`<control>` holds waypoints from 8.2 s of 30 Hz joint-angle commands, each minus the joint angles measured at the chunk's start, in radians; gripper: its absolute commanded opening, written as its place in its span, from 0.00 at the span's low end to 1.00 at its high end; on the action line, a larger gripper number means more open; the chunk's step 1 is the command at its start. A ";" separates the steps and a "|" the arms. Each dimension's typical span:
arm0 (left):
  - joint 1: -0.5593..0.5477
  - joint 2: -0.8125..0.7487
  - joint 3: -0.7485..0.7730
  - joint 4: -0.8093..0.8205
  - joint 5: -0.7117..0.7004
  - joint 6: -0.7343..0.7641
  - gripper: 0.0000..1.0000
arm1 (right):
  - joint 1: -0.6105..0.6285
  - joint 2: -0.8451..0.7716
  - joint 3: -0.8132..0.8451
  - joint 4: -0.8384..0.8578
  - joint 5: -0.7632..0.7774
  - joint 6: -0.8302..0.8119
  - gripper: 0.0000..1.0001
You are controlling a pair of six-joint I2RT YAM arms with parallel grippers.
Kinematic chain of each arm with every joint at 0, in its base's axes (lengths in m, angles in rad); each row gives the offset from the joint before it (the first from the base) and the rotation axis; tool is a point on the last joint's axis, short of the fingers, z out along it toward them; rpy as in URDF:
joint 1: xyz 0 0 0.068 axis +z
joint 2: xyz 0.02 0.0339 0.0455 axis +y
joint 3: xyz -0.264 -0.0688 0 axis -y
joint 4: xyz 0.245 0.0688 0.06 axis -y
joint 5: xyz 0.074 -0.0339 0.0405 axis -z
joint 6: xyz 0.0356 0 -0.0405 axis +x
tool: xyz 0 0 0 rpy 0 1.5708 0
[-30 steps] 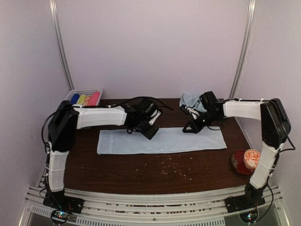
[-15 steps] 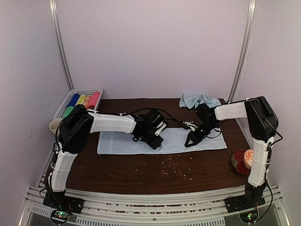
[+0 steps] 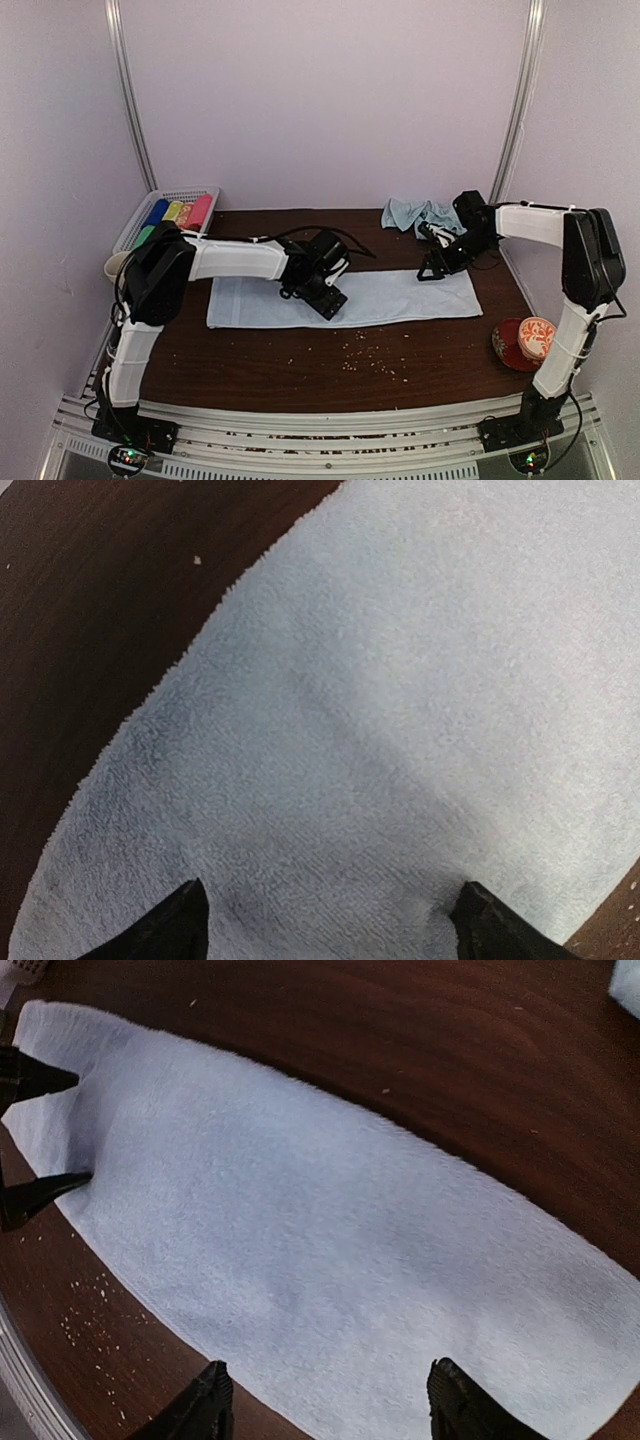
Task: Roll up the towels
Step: Pick up the towel from the center of the board, then fold the towel at the center of the board.
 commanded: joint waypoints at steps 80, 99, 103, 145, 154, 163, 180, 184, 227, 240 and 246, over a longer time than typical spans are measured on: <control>0.001 -0.787 -0.608 0.081 -0.296 0.023 0.98 | -0.457 -0.022 -0.140 0.017 0.190 0.122 0.00; 0.031 -0.815 -0.612 0.072 -0.270 0.026 0.98 | -0.189 -0.087 0.128 -0.276 -0.129 0.101 0.00; 0.046 -0.810 -0.616 0.075 -0.260 0.032 0.98 | -0.054 -0.057 0.195 -0.251 -0.215 0.147 0.00; 0.133 -0.794 -0.608 0.081 -0.185 0.035 0.98 | 0.376 0.356 0.559 0.014 -0.386 0.428 0.00; 0.139 -0.789 -0.608 0.082 -0.183 0.036 0.98 | 0.359 0.295 0.567 -0.115 -0.399 0.318 0.00; 0.144 -0.781 -0.610 0.081 -0.179 0.030 0.98 | 0.347 0.269 0.579 -0.235 -0.379 0.219 0.00; 0.155 -0.780 -0.608 0.082 -0.179 0.022 0.98 | 0.300 0.209 0.606 -0.320 -0.399 0.149 0.00; 0.156 -0.781 -0.608 0.082 -0.181 0.021 0.98 | 0.298 0.208 0.630 -0.350 -0.406 0.127 0.00; 0.165 -0.750 -0.600 0.083 -0.151 0.018 0.98 | 0.442 0.439 0.624 -0.027 -0.467 0.338 0.42; 0.166 -0.686 -0.555 0.204 0.119 -0.085 0.98 | 0.340 0.200 0.539 -0.107 -0.151 0.191 0.52; 0.165 -0.618 -0.527 0.310 0.249 -0.269 0.91 | 0.224 0.010 0.298 0.007 -0.098 0.176 0.61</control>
